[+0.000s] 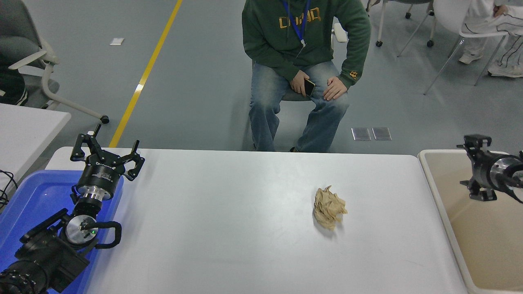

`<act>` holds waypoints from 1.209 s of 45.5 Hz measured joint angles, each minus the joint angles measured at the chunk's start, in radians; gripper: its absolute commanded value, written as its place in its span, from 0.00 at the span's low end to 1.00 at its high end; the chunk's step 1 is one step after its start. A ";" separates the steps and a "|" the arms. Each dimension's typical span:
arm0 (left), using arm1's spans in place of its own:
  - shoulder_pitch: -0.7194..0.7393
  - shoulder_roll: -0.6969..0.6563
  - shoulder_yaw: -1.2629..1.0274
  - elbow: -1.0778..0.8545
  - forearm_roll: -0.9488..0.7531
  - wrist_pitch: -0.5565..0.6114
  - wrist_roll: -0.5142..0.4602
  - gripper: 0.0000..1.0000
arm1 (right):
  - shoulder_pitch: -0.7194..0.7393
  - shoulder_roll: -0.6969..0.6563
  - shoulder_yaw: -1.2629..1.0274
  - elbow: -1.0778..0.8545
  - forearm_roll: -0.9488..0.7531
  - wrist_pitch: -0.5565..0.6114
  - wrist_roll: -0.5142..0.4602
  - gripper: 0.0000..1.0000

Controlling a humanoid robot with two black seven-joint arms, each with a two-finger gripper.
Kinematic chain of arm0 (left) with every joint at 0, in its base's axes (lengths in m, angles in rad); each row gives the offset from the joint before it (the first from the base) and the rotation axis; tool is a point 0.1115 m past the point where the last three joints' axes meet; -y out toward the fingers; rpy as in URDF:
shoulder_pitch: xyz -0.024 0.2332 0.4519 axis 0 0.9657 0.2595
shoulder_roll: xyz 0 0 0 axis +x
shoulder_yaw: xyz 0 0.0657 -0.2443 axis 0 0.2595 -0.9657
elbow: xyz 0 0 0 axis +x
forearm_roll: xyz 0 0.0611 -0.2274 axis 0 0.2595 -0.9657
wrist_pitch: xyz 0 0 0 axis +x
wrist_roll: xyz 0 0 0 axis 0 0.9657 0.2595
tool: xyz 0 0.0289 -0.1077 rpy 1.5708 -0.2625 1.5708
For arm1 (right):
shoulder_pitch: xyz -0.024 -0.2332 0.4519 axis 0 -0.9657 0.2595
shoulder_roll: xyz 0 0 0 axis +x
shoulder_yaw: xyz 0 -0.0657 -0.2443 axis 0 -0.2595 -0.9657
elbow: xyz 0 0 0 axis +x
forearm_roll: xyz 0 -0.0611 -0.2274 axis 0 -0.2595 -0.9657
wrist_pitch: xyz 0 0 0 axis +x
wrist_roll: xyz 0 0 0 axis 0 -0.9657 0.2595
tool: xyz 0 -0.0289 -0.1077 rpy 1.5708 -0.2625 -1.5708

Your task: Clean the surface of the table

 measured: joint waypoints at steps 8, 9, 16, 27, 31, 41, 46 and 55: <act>0.000 0.000 0.000 0.000 0.000 0.000 0.000 1.00 | -0.014 0.033 0.057 0.108 0.025 0.007 0.079 0.98; 0.000 0.000 0.000 0.000 0.000 0.000 0.000 1.00 | -0.017 0.039 0.062 0.114 0.030 0.007 0.089 0.98; 0.000 0.000 0.000 0.000 0.000 0.000 0.000 1.00 | -0.044 0.107 0.102 0.150 0.093 0.009 0.177 0.98; 0.000 0.000 0.000 0.000 0.000 0.000 0.001 1.00 | -0.114 0.250 0.184 0.166 0.157 0.008 0.292 0.98; 0.000 0.000 0.000 0.000 0.000 0.000 0.001 1.00 | -0.151 0.316 0.242 0.159 0.168 0.007 0.323 0.98; 0.000 0.000 0.000 0.000 0.000 0.000 0.001 1.00 | -0.230 0.485 0.387 0.100 0.180 0.005 0.368 0.98; 0.000 0.000 0.000 0.000 0.000 0.000 0.001 1.00 | -0.265 0.562 0.449 0.069 0.183 0.012 0.390 0.98; 0.000 0.000 0.000 0.000 0.000 0.000 0.001 1.00 | -0.310 0.655 0.534 0.038 0.185 0.045 0.434 0.98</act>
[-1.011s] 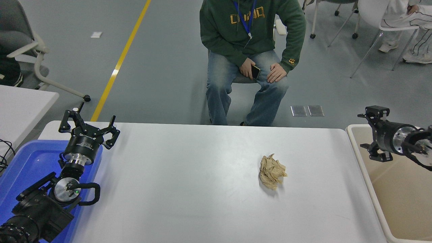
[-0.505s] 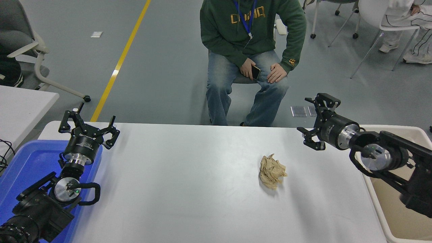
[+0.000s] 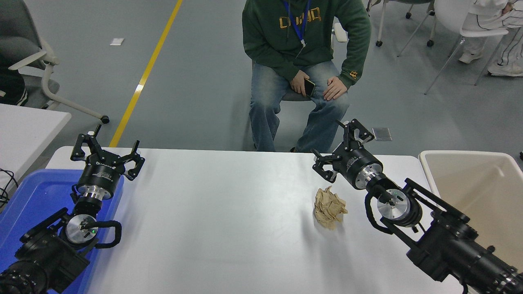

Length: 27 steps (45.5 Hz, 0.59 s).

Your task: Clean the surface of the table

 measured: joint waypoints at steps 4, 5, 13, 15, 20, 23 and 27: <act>0.000 0.000 0.000 0.000 0.000 0.000 0.000 1.00 | -0.012 0.024 0.021 -0.015 0.001 0.025 0.018 0.98; 0.000 0.000 0.000 0.000 0.000 0.000 0.000 1.00 | -0.015 0.029 0.026 -0.020 0.001 0.031 0.023 0.98; 0.000 0.000 0.000 0.000 0.000 0.000 0.000 1.00 | -0.028 0.052 0.049 -0.046 0.001 0.058 0.041 0.99; 0.000 0.000 0.000 0.000 0.000 0.000 0.000 1.00 | -0.031 0.055 0.053 -0.052 0.001 0.062 0.043 0.99; 0.000 0.000 0.000 0.000 0.000 0.000 0.000 1.00 | -0.036 0.060 0.060 -0.072 0.000 0.070 0.048 0.99; 0.000 0.000 0.000 0.000 0.000 0.000 0.000 1.00 | -0.038 0.062 0.062 -0.084 0.000 0.074 0.050 0.99; 0.000 0.000 0.000 0.000 0.000 0.000 0.000 1.00 | -0.039 0.062 0.064 -0.100 -0.004 0.078 0.052 0.99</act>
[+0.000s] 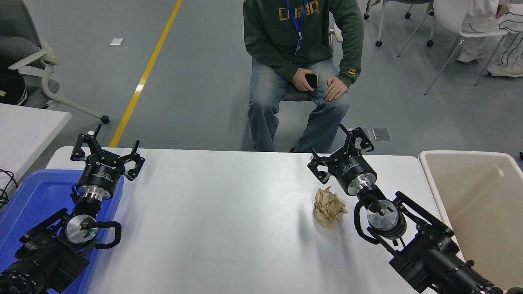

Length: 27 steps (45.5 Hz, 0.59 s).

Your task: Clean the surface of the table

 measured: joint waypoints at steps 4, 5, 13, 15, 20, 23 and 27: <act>0.000 0.000 0.000 0.000 0.000 0.000 0.000 1.00 | -0.001 -0.002 0.001 -0.017 -0.006 0.002 0.001 0.99; 0.000 0.000 0.000 0.000 0.000 0.000 0.000 1.00 | -0.001 -0.002 0.002 -0.021 -0.007 0.003 0.002 0.99; 0.000 0.000 0.000 0.000 0.000 0.000 0.000 1.00 | 0.001 -0.013 0.003 -0.053 -0.041 0.011 0.027 0.99; 0.000 0.000 0.000 0.000 0.000 0.000 0.000 1.00 | 0.001 -0.015 0.003 -0.057 -0.051 0.012 0.034 0.99; 0.000 0.000 0.000 0.000 0.000 0.000 0.000 1.00 | 0.001 -0.020 0.004 -0.066 -0.077 0.014 0.049 0.99; 0.000 0.000 0.000 0.000 0.000 0.000 0.000 1.00 | 0.002 -0.023 0.004 -0.069 -0.089 0.014 0.055 0.99; 0.000 0.000 0.000 0.000 0.000 0.000 0.000 1.00 | 0.002 -0.026 0.004 -0.072 -0.106 0.016 0.060 0.99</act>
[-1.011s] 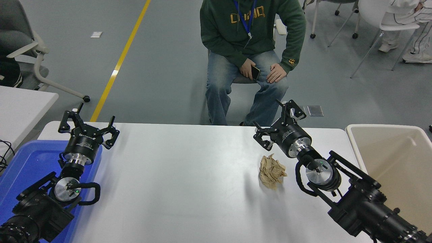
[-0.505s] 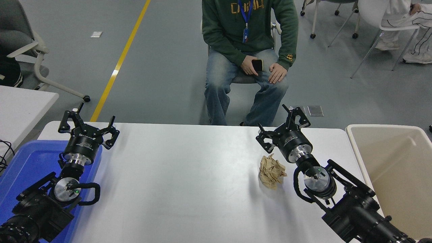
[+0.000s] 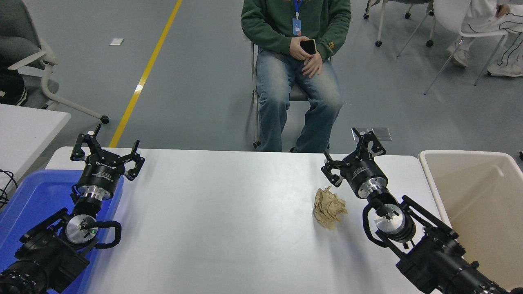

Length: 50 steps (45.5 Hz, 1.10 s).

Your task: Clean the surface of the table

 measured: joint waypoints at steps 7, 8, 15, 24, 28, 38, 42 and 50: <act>0.000 0.000 0.000 0.000 0.000 0.000 0.000 1.00 | 0.000 -0.010 0.000 -0.003 -0.054 0.000 0.005 0.99; 0.000 0.000 0.000 0.000 0.000 0.000 0.000 1.00 | 0.000 -0.014 0.000 -0.004 -0.065 0.000 0.006 0.99; 0.000 0.000 0.000 0.000 0.000 0.000 0.000 1.00 | -0.001 -0.037 0.000 -0.004 -0.109 0.000 0.009 0.99; 0.000 0.000 0.000 0.000 0.000 0.000 0.001 1.00 | -0.008 -0.078 -0.015 0.007 -0.136 0.000 0.009 0.99; 0.000 0.000 0.000 0.000 0.000 0.000 0.001 1.00 | -0.009 -0.107 -0.045 0.020 -0.147 -0.001 0.008 0.99; 0.000 0.000 0.000 0.000 0.000 0.000 0.001 1.00 | 0.007 -0.204 -0.182 0.117 -0.160 -0.051 0.006 0.99; 0.000 0.000 0.000 0.000 0.000 0.000 0.001 1.00 | 0.029 -0.247 -0.268 0.154 -0.162 -0.076 0.006 0.99; 0.000 0.000 0.000 0.000 0.000 0.000 0.001 1.00 | 0.096 -0.341 -0.461 0.244 -0.165 -0.151 0.007 0.99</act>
